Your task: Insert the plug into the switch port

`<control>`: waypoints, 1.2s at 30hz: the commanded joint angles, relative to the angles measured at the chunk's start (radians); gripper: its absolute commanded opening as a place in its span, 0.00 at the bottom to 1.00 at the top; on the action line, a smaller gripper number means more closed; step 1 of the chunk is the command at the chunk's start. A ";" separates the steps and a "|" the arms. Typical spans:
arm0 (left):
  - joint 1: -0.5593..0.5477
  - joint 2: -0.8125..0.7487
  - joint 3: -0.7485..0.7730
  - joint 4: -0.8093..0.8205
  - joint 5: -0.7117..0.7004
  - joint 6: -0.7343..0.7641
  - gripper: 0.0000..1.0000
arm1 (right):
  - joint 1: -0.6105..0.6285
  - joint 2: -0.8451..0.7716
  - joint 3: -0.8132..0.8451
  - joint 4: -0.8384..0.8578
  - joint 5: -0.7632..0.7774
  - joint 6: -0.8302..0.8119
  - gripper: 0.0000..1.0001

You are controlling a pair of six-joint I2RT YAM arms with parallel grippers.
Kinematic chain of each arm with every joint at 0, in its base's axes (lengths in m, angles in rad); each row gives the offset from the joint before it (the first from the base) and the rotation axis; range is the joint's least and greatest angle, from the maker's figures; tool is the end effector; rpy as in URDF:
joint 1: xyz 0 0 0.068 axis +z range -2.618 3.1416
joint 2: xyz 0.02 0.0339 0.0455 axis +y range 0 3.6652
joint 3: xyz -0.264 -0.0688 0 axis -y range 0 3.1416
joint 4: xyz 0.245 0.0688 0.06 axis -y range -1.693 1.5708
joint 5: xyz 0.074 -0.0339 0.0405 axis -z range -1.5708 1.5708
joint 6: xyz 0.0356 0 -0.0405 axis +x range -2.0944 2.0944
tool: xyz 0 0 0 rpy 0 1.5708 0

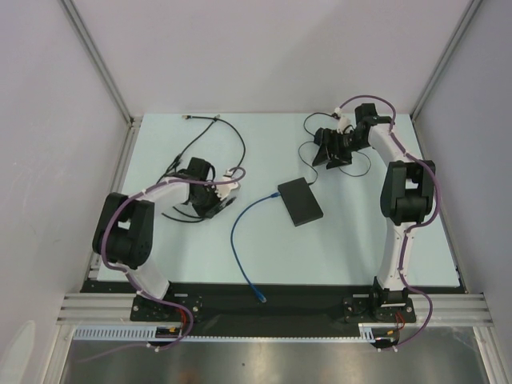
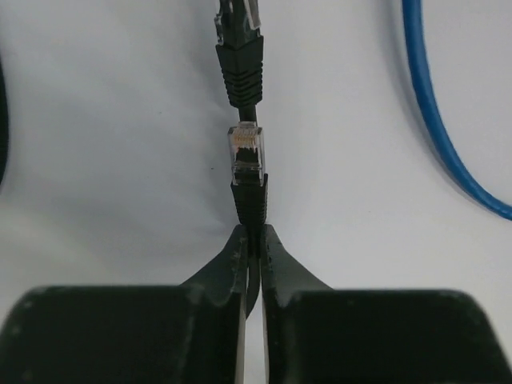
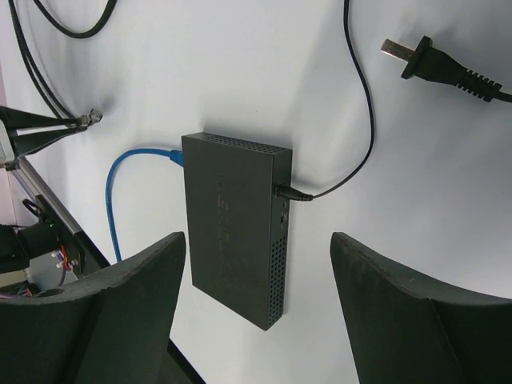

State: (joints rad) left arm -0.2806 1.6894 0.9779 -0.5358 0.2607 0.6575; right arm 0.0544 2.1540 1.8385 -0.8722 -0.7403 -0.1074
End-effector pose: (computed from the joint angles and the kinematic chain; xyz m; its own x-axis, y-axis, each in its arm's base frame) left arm 0.2958 -0.0948 0.1583 -0.5095 0.7614 -0.4010 0.8309 0.5564 0.0008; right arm 0.4524 0.0487 0.2219 -0.8895 -0.1277 -0.4387 -0.3895 0.7139 0.5819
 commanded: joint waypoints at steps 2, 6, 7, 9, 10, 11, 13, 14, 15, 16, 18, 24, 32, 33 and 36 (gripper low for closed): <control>-0.045 -0.039 -0.031 -0.029 0.000 -0.039 0.02 | -0.007 -0.036 0.053 -0.037 0.009 -0.021 0.78; -0.039 -0.092 0.039 -0.091 0.028 -0.067 0.00 | -0.010 -0.011 0.140 -0.067 -0.011 -0.017 0.77; -0.035 -0.102 0.066 -0.130 0.037 -0.070 0.00 | -0.008 -0.010 0.152 -0.067 -0.019 -0.015 0.77; -0.022 -0.126 0.165 -0.182 0.100 -0.061 0.00 | -0.008 -0.003 0.177 -0.077 -0.057 -0.014 0.76; -0.016 -0.132 0.204 -0.240 0.126 -0.047 0.00 | -0.007 -0.002 0.197 -0.082 -0.074 -0.014 0.76; -0.008 -0.138 0.275 -0.266 0.174 -0.041 0.00 | -0.007 0.000 0.208 -0.083 -0.106 -0.012 0.76; 0.001 -0.143 0.338 -0.337 0.205 -0.029 0.00 | -0.001 -0.005 0.228 -0.079 -0.131 -0.006 0.77; 0.011 -0.142 0.407 -0.373 0.256 -0.013 0.00 | -0.001 -0.008 0.234 -0.079 -0.166 -0.003 0.77; 0.015 -0.137 0.435 -0.422 0.276 -0.009 0.00 | 0.001 -0.011 0.240 -0.074 -0.182 0.005 0.77; 0.018 -0.137 0.459 -0.443 0.290 -0.001 0.01 | 0.007 -0.011 0.251 -0.071 -0.191 0.006 0.79; 0.021 -0.137 0.504 -0.473 0.311 0.001 0.02 | 0.012 -0.019 0.260 -0.068 -0.199 0.005 0.79; 0.073 -0.155 0.656 -0.565 0.610 0.010 0.00 | 0.028 -0.063 0.278 -0.022 -0.297 0.029 0.75; 0.096 -0.132 0.821 -0.739 0.759 0.091 0.00 | 0.113 -0.167 0.237 0.139 -0.350 0.066 0.73; 0.101 -0.132 0.826 -0.744 0.764 0.088 0.00 | 0.133 -0.174 0.240 0.145 -0.347 0.066 0.72; 0.121 -0.135 0.846 -0.730 0.776 0.058 0.00 | 0.159 -0.197 0.242 0.179 -0.346 0.069 0.72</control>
State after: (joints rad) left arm -0.1852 1.5723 1.7756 -1.2415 0.9466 0.7006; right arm 0.1844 2.0281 2.0609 -0.7723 -1.0485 -0.0525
